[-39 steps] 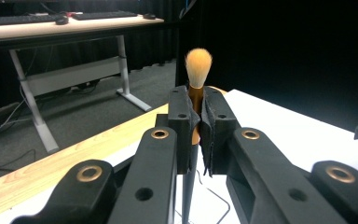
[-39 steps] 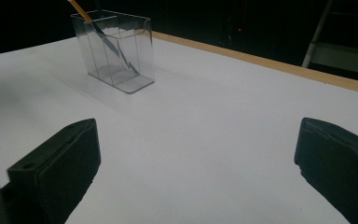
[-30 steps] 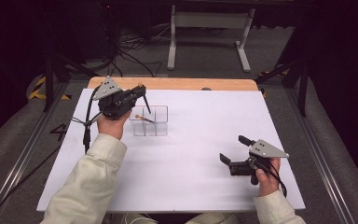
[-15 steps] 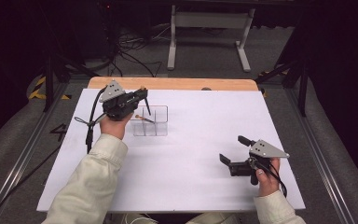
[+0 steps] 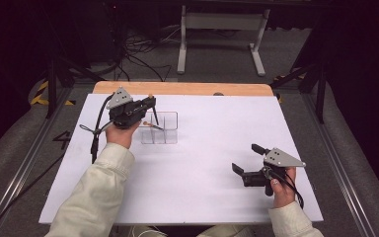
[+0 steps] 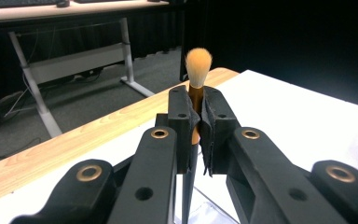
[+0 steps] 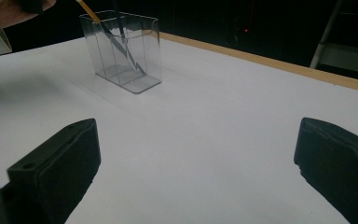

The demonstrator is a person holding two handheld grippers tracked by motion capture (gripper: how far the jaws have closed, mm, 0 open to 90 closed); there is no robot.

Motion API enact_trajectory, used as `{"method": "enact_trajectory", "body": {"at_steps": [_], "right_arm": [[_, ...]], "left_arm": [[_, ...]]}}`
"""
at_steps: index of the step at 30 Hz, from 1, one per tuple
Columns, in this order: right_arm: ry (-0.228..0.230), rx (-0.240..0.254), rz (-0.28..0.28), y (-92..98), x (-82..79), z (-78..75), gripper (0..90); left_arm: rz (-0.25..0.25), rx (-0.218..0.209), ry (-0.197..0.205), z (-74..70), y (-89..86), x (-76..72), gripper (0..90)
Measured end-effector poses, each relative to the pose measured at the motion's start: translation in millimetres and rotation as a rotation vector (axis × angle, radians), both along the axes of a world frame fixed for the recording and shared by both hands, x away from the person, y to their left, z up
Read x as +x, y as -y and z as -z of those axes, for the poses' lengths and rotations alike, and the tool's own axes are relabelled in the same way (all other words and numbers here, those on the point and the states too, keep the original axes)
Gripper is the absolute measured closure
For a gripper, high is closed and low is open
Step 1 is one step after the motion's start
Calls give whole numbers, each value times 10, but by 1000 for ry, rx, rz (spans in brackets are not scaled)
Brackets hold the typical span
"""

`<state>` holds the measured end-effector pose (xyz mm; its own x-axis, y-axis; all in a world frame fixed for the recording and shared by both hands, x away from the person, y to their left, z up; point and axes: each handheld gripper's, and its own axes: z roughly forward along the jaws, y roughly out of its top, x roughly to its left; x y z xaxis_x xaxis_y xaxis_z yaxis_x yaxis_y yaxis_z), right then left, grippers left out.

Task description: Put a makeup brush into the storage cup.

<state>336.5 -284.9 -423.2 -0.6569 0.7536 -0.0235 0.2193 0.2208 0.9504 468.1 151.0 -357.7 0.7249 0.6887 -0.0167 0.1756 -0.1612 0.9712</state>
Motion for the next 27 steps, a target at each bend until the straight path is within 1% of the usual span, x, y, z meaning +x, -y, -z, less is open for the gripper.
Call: {"method": "enact_trajectory", "body": {"at_steps": [1,3,7,8,9,10,11,12,13,15,17,18,19,20,22,23,25,27], "right_arm": [[0,0,0,1,-1,0,9],[-1,-6,0,0,-2,0,9],[0,-4,-2,4,-4,-4,9],[0,-3,-2,5,-4,-4,9],[0,-3,2,6,-4,-4,9],[-1,-4,4,7,-4,-4,9],[-1,-4,4,7,-4,-4,9],[-2,-5,4,6,-4,-4,9],[0,-3,4,6,-3,-3,9],[0,-5,4,10,-2,-6,9],[-2,-5,7,12,-2,-6,9],[-3,-3,6,13,-1,-6,9],[-3,-3,5,15,0,-7,9],[-3,-3,5,15,0,-7,9],[-2,-1,8,17,5,-6,9],[-2,-1,8,17,5,-6,9],[-3,-3,9,22,10,-7,9],[-1,2,10,29,18,-10,9]], "left_arm": [[3,-2,-10,8,8,-1,836],[2,12,-14,24,19,11,836],[2,12,-18,40,18,15,834],[4,5,-25,43,13,12,832],[2,5,-18,42,2,17,829],[14,-21,-27,46,-15,20,806],[14,-21,-27,46,-15,20,677],[25,-51,-28,51,-37,30,677],[35,-65,-30,52,-64,31,563],[44,-76,-34,53,-92,24,502],[49,-73,-23,54,-125,8,435],[51,-76,-20,54,-144,-3,362],[54,-82,-16,52,-160,-16,332],[58,-86,-8,49,-180,-30,332],[67,-94,-5,41,-215,-74,276],[70,-94,-1,36,-235,-96,276],[80,-94,-2,23,-271,-152,242],[85,-97,12,7,-310,-217,221]]}}
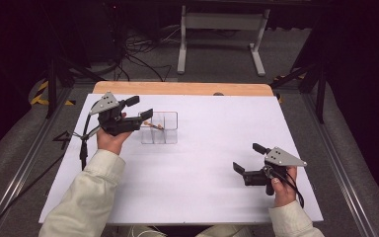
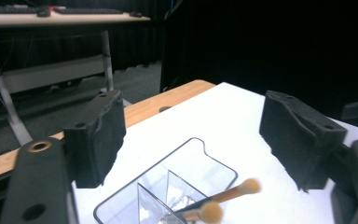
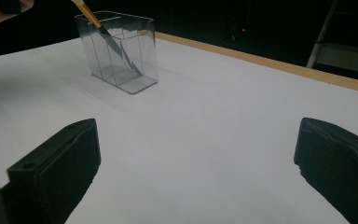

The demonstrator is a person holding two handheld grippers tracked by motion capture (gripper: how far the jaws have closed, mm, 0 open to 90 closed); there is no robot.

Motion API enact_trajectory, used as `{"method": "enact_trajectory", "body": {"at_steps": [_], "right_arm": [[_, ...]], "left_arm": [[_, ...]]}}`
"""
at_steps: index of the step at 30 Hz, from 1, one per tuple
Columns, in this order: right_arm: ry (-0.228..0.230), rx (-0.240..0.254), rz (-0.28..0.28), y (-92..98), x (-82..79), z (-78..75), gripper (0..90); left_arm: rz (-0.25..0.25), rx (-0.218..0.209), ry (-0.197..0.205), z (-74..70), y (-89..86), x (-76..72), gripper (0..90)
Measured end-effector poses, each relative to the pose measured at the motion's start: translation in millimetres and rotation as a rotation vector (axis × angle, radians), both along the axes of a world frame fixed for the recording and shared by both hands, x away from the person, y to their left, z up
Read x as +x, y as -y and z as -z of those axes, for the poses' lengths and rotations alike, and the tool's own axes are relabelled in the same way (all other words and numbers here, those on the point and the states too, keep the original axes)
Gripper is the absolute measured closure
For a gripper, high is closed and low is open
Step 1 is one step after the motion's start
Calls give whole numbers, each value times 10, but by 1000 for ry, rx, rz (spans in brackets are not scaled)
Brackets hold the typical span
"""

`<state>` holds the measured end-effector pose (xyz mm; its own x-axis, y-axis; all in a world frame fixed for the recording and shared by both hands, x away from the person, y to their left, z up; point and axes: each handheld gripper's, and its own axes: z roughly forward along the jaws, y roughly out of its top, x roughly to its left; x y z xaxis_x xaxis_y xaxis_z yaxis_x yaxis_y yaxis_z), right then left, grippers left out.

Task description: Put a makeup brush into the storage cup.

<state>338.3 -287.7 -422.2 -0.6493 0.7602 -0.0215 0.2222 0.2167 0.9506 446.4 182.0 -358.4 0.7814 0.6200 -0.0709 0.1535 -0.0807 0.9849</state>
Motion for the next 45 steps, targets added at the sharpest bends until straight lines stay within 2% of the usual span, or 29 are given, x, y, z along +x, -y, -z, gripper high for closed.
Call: {"method": "enact_trajectory", "body": {"at_steps": [3,10,15,29,31,35,40,45], "right_arm": [[-1,5,6,10,10,-9,9],[-2,20,18,46,41,-39,11],[-1,27,5,60,46,-58,11],[-1,46,-47,102,49,-101,14],[-3,51,-50,112,50,-106,15],[-1,49,-73,124,47,-112,28],[-3,55,-73,146,52,-118,27],[-3,59,-74,163,52,-117,27]], "left_arm": [[7,-11,15,-22,-54,-121,191],[12,5,32,-29,-126,-354,117],[18,21,44,-6,-160,-510,67],[54,0,27,131,-248,-764,30],[53,-13,23,161,-286,-802,30],[44,-12,20,206,-339,-846,30],[24,-29,2,303,-453,-928,29],[9,-15,12,407,-534,-1001,27]]}}
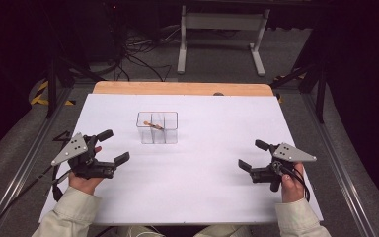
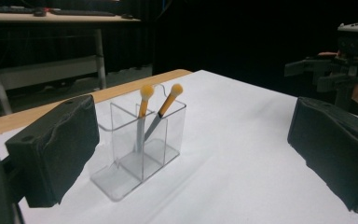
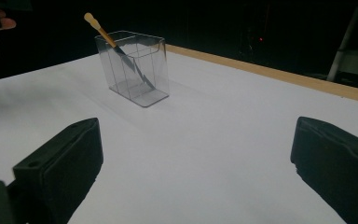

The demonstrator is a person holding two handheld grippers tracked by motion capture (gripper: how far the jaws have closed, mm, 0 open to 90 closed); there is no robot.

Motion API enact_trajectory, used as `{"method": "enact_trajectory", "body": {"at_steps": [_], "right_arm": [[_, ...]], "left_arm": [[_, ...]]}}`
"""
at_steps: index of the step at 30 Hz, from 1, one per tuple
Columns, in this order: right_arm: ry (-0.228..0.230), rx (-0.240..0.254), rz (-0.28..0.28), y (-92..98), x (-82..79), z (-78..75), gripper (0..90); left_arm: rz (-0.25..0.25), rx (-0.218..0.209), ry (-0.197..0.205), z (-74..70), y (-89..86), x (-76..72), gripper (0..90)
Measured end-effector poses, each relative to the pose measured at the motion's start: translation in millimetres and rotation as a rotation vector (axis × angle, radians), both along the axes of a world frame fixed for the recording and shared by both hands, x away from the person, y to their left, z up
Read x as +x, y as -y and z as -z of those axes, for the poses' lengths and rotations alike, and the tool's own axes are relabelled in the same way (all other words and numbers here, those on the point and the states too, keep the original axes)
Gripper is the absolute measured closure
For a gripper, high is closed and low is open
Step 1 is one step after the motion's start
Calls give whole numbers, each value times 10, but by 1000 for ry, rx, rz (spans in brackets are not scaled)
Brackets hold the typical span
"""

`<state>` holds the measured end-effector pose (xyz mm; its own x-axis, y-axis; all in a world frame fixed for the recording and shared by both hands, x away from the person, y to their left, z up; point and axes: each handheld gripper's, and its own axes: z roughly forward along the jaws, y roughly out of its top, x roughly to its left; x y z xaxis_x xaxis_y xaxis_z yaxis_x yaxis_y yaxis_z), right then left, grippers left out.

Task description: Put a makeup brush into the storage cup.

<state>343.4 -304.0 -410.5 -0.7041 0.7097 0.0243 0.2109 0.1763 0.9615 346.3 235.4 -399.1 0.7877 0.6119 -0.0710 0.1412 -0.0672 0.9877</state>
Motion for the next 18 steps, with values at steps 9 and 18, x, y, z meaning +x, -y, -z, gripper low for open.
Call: {"method": "enact_trajectory", "body": {"at_steps": [9,18], "right_arm": [[-5,10,0,23,0,17,22],[-2,34,-2,54,-17,21,13]], "left_arm": [[-23,33,-36,198,-82,-58,27],[-31,-10,-74,386,-150,-87,20]]}}
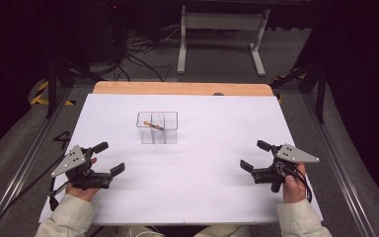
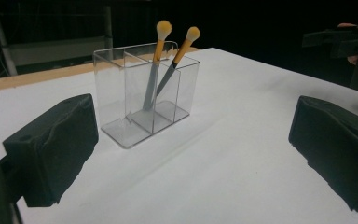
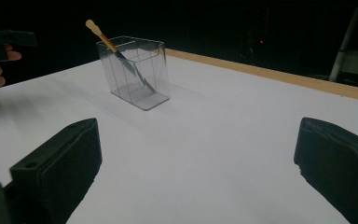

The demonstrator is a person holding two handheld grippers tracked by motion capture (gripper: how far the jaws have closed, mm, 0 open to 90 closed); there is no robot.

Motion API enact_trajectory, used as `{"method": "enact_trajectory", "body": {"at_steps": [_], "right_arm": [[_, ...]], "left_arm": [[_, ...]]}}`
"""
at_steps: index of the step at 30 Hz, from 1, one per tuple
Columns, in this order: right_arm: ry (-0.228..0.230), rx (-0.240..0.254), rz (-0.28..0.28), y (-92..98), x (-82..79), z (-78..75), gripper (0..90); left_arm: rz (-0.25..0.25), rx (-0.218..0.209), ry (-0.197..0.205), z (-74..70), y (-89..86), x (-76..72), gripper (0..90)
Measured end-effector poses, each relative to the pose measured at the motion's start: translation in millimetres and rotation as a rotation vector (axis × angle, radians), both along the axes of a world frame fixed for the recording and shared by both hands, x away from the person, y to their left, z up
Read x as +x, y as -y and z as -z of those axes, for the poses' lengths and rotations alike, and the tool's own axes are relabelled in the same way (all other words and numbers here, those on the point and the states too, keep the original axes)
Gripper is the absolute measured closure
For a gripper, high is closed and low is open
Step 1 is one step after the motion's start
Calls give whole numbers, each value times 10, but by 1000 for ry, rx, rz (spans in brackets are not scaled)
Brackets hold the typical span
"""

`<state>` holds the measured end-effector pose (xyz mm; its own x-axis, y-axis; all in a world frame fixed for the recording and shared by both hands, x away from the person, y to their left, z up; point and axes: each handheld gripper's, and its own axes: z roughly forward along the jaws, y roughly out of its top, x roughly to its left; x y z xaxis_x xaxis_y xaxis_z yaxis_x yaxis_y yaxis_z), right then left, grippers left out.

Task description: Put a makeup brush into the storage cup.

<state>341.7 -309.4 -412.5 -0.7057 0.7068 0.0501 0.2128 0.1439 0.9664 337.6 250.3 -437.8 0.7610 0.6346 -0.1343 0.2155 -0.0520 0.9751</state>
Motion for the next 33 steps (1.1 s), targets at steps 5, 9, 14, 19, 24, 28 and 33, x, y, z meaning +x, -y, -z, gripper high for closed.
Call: {"method": "enact_trajectory", "body": {"at_steps": [5,9,14,19,24,28,33], "right_arm": [[-8,-10,-12,2,-8,12,13],[7,-30,-3,-4,-8,31,13],[46,-48,3,9,-27,63,12],[52,-40,-12,27,-38,111,10],[33,-41,-2,51,-26,166,11],[16,-26,7,67,-17,215,14],[11,-11,9,71,-25,231,15]], "left_arm": [[-10,-9,-20,92,3,23,19],[-8,1,-36,133,2,65,16],[-20,-20,-31,151,-28,114,16],[-19,-13,-46,185,-27,131,16],[-8,-1,-41,182,3,115,16],[-13,-13,-50,188,-6,122,16],[-10,-15,-50,186,-9,122,16]]}}
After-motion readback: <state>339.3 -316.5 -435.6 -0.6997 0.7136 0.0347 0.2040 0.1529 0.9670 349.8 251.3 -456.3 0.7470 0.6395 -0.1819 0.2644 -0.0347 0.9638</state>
